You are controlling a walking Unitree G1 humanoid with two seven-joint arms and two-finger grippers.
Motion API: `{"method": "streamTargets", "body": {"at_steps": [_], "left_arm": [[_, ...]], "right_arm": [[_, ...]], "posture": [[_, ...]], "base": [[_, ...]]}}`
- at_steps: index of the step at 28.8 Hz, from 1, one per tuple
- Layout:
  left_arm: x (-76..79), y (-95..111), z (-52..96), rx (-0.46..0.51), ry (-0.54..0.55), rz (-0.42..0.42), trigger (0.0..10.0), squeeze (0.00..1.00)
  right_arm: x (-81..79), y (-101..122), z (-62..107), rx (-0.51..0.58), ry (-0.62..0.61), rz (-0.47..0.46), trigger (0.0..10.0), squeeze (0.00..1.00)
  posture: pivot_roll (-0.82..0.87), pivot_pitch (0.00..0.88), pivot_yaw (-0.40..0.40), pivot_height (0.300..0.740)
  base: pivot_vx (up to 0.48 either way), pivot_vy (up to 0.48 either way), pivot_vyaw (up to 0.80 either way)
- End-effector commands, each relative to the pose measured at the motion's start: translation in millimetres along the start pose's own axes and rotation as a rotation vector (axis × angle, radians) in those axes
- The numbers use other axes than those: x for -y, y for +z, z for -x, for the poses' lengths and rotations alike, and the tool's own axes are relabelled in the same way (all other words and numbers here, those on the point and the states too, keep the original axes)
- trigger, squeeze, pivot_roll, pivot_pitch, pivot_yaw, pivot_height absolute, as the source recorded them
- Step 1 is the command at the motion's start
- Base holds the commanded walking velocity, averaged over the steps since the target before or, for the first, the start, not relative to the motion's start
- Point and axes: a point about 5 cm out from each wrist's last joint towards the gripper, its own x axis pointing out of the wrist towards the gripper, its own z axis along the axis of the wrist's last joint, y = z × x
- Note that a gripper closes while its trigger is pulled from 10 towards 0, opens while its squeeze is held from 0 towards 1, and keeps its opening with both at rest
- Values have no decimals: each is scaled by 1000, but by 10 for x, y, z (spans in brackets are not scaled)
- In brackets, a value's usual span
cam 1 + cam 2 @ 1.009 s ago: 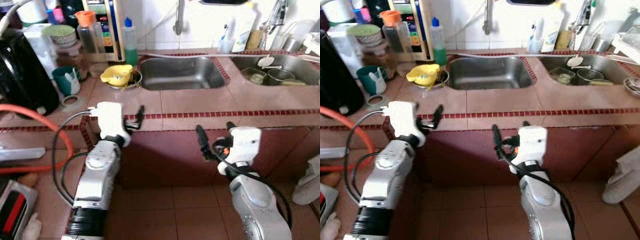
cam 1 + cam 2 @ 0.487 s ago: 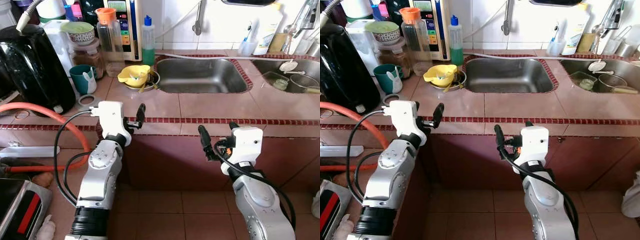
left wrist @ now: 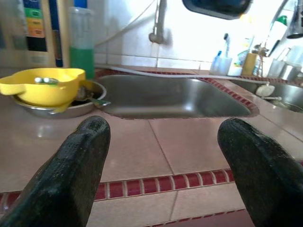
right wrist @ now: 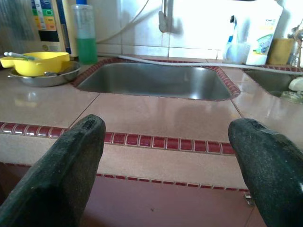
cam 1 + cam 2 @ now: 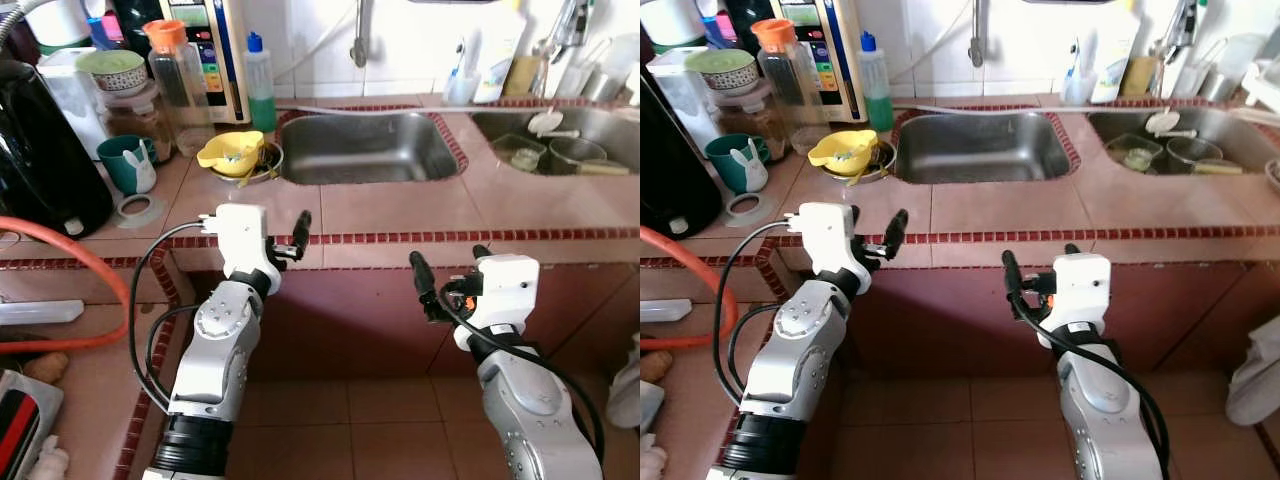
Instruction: Kitchen organization
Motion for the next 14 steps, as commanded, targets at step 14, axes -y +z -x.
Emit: {"method": "streamTargets", "body": {"at_steps": [14], "left_arm": [[-70,46,-5,14,32,9,10000,0]], "right_arm": [[-45,38,-6,13,9,-4,10000,0]], "posture": [[-4,0,25,740]], "base": [[0,-263,0]]}}
